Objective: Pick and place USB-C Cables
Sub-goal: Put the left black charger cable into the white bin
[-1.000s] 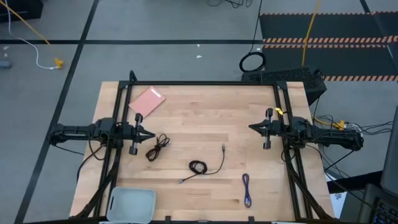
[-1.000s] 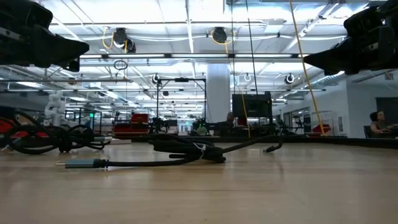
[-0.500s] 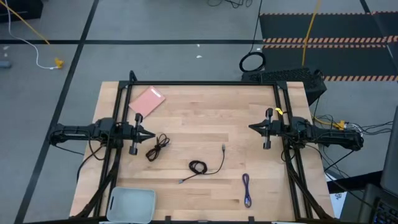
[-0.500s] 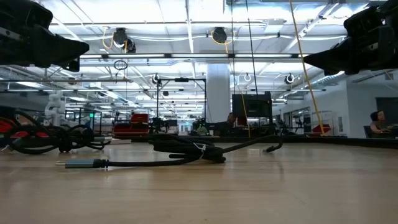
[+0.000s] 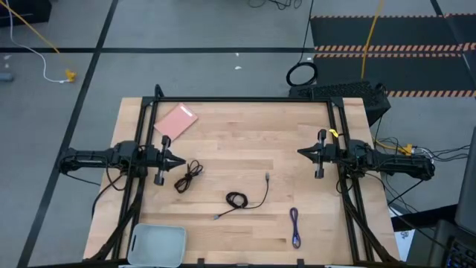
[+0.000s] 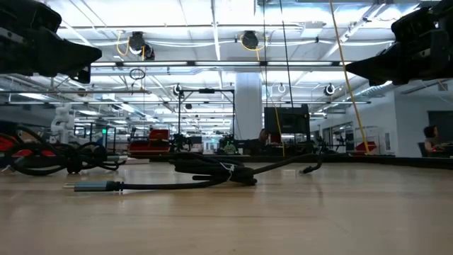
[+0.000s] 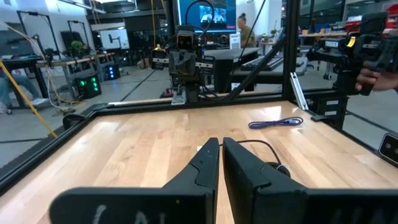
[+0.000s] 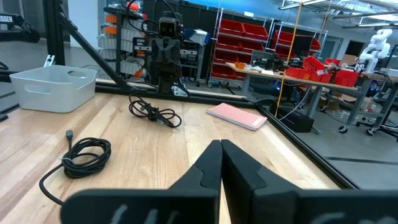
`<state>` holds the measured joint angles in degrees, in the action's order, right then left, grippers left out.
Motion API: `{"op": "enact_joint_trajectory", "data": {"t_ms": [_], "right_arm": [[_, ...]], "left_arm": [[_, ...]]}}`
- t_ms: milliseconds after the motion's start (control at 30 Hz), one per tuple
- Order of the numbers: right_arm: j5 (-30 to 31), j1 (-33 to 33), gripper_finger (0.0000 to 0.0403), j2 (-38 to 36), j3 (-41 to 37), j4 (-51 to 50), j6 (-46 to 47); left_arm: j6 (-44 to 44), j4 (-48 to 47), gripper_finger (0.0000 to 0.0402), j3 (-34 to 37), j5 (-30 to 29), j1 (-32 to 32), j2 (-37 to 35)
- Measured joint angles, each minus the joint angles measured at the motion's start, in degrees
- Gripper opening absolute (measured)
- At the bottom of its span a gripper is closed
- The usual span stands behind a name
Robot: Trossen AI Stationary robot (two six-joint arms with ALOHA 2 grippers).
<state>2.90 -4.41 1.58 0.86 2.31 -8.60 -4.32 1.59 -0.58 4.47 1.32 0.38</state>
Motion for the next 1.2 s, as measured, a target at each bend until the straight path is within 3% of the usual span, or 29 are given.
{"op": "enact_joint_trajectory", "data": {"t_ms": [267, 467, 800, 1200], "right_arm": [[0.0, -0.02, 0.0, 0.0, 0.0, -0.02, 0.0], [0.0, -0.01, 0.0, -0.01, -0.01, 0.0, 0.0], [0.0, -0.02, 0.0, -0.01, -0.01, 0.0, 0.01], [0.0, -0.02, 0.0, -0.02, -0.02, 0.0, 0.0]], "left_arm": [[0.61, 2.42, 0.0026, -0.11, -0.02, 0.0, 0.0], [1.64, -1.73, 0.0026, -6.46, -0.02, 0.0, 0.01], [3.52, -13.98, 0.0026, -24.29, -0.02, 0.0, 1.91], [1.81, -29.67, 0.0026, -51.55, -0.04, 0.0, 20.03]]}}
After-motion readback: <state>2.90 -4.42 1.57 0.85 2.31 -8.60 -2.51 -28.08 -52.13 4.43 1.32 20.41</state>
